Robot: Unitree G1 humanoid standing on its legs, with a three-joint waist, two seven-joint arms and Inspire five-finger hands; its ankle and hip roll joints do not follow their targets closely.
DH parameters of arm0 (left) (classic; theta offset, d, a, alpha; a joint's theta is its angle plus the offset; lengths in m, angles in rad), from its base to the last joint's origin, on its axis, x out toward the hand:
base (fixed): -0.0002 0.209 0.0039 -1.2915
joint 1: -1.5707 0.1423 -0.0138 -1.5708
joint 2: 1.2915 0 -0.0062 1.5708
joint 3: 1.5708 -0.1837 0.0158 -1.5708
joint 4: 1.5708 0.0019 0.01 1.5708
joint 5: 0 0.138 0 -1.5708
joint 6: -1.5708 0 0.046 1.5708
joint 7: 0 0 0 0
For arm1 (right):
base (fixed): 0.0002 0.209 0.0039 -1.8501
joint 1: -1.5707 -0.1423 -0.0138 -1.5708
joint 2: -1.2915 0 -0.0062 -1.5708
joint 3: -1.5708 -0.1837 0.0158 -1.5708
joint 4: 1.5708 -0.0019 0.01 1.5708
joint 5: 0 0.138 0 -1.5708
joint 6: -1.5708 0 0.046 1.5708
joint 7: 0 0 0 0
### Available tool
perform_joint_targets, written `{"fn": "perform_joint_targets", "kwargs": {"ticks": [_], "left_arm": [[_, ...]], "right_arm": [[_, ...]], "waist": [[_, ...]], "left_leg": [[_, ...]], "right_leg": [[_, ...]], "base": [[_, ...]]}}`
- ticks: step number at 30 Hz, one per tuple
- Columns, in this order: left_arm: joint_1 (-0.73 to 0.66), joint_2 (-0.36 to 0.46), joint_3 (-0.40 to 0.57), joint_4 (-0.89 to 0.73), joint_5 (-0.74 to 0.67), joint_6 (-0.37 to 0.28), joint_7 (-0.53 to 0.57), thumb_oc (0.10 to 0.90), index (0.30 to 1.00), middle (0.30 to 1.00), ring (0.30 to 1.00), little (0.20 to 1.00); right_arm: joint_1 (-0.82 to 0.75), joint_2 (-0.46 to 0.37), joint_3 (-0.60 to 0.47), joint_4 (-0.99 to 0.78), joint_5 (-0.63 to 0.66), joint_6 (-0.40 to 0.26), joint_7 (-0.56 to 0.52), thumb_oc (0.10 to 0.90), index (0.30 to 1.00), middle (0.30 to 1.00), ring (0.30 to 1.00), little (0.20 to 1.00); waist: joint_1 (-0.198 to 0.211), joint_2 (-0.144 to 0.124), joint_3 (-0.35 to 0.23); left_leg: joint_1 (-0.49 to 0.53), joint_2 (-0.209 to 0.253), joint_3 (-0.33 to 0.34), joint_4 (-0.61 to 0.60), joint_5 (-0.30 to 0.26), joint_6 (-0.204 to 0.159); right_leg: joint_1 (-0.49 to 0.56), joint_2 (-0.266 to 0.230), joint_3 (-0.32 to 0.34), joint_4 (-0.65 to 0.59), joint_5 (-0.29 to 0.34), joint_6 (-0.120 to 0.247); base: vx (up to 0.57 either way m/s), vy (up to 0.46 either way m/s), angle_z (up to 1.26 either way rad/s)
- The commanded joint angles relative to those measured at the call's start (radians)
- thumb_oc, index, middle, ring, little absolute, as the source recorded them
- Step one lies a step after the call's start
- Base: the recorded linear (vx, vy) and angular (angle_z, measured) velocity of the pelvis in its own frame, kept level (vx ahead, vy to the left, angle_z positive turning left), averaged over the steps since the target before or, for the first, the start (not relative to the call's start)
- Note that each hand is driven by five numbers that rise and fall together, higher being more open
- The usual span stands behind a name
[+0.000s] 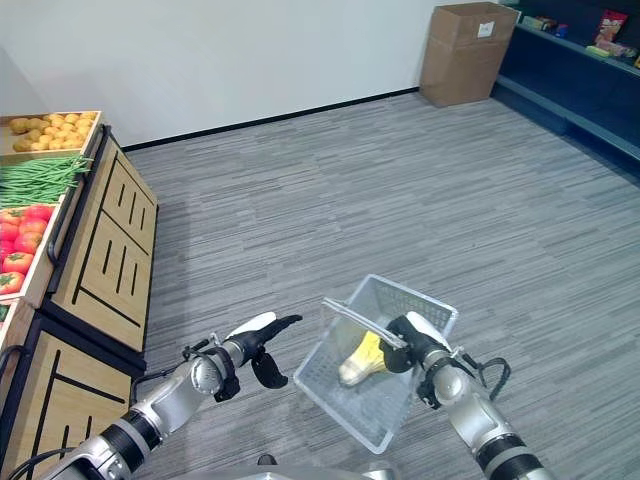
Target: Get the vegetables into the basket
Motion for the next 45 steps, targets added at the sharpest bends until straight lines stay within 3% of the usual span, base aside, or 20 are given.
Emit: {"fn": "perform_joint_targets", "kwargs": {"ticks": [1, 4, 9, 14, 21, 27, 42, 45], "left_arm": [[-0.056, 0.015, 0.086, 0.035, -0.053, -0.031, 0.03, 0.9, 1.0, 1.0, 1.0, 1.0], [0.022, -0.008, 0.191, 0.144, -0.108, -0.008, 0.068, 0.9, 1.0, 1.0, 1.0, 1.0], [0.086, -0.08, 0.304, 0.35, -0.17, 0.01, 0.142, 0.9, 1.0, 1.0, 1.0, 1.0], [0.08, -0.16, 0.371, 0.699, -0.157, 0.027, 0.248, 0.9, 1.0, 1.0, 1.0, 1.0], [0.077, -0.204, 0.421, 0.963, -0.155, 0.029, 0.345, 0.9, 1.0, 1.0, 1.0, 1.0], [0.098, -0.21, 0.481, 1.044, -0.211, 0.028, 0.359, 0.9, 1.0, 1.0, 1.0, 1.0], [0.084, -0.22, 0.458, 1.021, -0.254, -0.01, 0.35, 0.9, 1.0, 1.0, 1.0, 1.0], [0.087, -0.209, 0.463, 1.03, -0.247, -0.008, 0.339, 0.9, 1.0, 1.0, 1.0, 1.0]], "right_arm": [[-0.086, -0.027, -0.09, -0.035, -0.027, -0.074, -0.056, 0.4, 0.3, 0.3, 0.3, 0.3], [-0.014, -0.033, -0.151, 0.079, -0.037, -0.061, -0.064, 0.4, 0.3, 0.3, 0.3, 0.3], [0.021, 0.003, -0.166, 0.239, -0.031, -0.056, -0.086, 0.4, 0.3, 0.3, 0.3, 0.3], [0.015, 0.076, -0.141, 0.457, 0.024, -0.073, -0.133, 0.4, 0.3, 0.3, 0.3, 0.3], [0.0, 0.174, -0.119, 0.665, 0.112, -0.117, -0.206, 0.4, 0.3, 0.3, 0.3, 0.3], [0.006, 0.229, -0.117, 0.777, 0.155, -0.123, -0.203, 0.4, 0.3, 0.3, 0.3, 0.3], [-0.004, 0.274, -0.143, 0.91, 0.207, -0.11, -0.198, 0.4, 0.3, 0.3, 0.3, 0.3], [-0.006, 0.276, -0.147, 0.917, 0.21, -0.105, -0.189, 0.4, 0.3, 0.3, 0.3, 0.3]], "waist": [[0.036, -0.009, -0.036], [0.043, -0.014, -0.032], [0.05, -0.02, -0.029], [0.059, -0.03, -0.025], [0.06, -0.036, -0.02], [0.068, -0.04, -0.017], [0.094, -0.069, 0.0], [0.099, -0.076, 0.014]], "left_leg": [[0.116, 0.047, -0.013, 0.008, -0.142, -0.056], [0.105, 0.043, -0.019, 0.008, -0.138, -0.056], [0.097, 0.042, -0.024, 0.008, -0.136, -0.053], [0.094, 0.037, -0.027, 0.008, -0.135, -0.052], [0.085, 0.029, -0.03, 0.008, -0.136, -0.052], [0.083, 0.025, -0.034, 0.008, -0.138, -0.049], [0.065, -0.024, -0.053, 0.008, -0.168, -0.007], [0.066, -0.036, -0.051, 0.008, -0.178, 0.01]], "right_leg": [[-0.103, -0.012, -0.028, 0.001, 0.064, 0.016], [-0.102, -0.015, -0.041, 0.0, 0.065, 0.016], [-0.109, -0.014, -0.041, 0.003, 0.065, 0.014], [-0.11, -0.011, -0.04, 0.006, 0.062, 0.01], [-0.114, -0.012, -0.047, 0.008, 0.059, 0.009], [-0.112, -0.015, -0.05, 0.008, 0.058, 0.01], [-0.146, -0.063, -0.035, 0.064, 0.058, 0.035], [-0.177, -0.071, -0.014, 0.123, 0.052, 0.04]], "base": [[0.0, 0.01, 0.07], [0.0, 0.015, 0.1], [0.0, 0.005, 0.03], [0.0, 0.0, 0.0], [0.0, 0.0, 0.0], [0.0, 0.005, 0.0], [0.02, 0.071, 0.02], [0.02, 0.111, -0.02]]}}
